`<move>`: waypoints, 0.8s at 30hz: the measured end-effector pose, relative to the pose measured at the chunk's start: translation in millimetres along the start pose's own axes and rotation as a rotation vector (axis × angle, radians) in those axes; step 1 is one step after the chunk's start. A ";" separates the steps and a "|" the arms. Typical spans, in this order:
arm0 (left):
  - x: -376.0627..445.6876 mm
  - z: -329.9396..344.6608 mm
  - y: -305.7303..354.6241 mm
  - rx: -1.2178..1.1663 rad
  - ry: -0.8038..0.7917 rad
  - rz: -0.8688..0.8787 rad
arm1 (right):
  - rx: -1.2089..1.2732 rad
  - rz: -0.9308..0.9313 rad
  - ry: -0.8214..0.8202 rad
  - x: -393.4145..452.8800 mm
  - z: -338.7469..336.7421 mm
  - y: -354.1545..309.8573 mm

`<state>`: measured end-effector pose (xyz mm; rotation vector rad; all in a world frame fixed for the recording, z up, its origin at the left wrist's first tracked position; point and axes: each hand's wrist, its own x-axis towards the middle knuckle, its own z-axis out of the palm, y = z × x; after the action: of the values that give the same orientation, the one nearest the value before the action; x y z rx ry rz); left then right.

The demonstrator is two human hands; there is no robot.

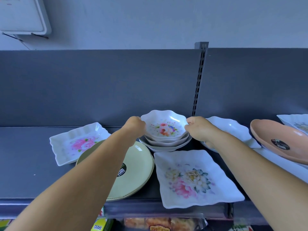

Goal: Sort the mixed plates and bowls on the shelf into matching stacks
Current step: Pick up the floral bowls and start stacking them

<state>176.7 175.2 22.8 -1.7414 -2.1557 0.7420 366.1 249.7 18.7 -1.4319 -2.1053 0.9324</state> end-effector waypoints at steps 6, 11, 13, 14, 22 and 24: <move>-10.4 -0.3 -1.8 -0.284 0.047 -0.086 | 0.165 0.071 0.086 -9.0 1.2 0.7; 0.1 3.3 -2.4 -0.776 0.072 -0.192 | 0.202 0.034 0.124 -11.1 1.6 6.7; 10.1 5.9 -1.3 -1.261 0.122 -0.256 | 0.162 0.045 0.079 -14.8 2.5 7.6; 9.8 7.3 0.8 -1.315 0.183 -0.275 | 0.143 0.036 0.066 -16.0 2.5 8.0; 4.5 12.4 4.5 -1.274 0.125 -0.215 | -0.094 -0.019 0.055 -23.9 5.9 6.4; 2.8 11.9 7.7 -1.266 0.215 -0.227 | -0.121 -0.009 0.043 -26.5 6.3 6.9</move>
<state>176.3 176.4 8.4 -1.7513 -2.7494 -1.0726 376.3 224.9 10.0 -1.4854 -2.1670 0.7759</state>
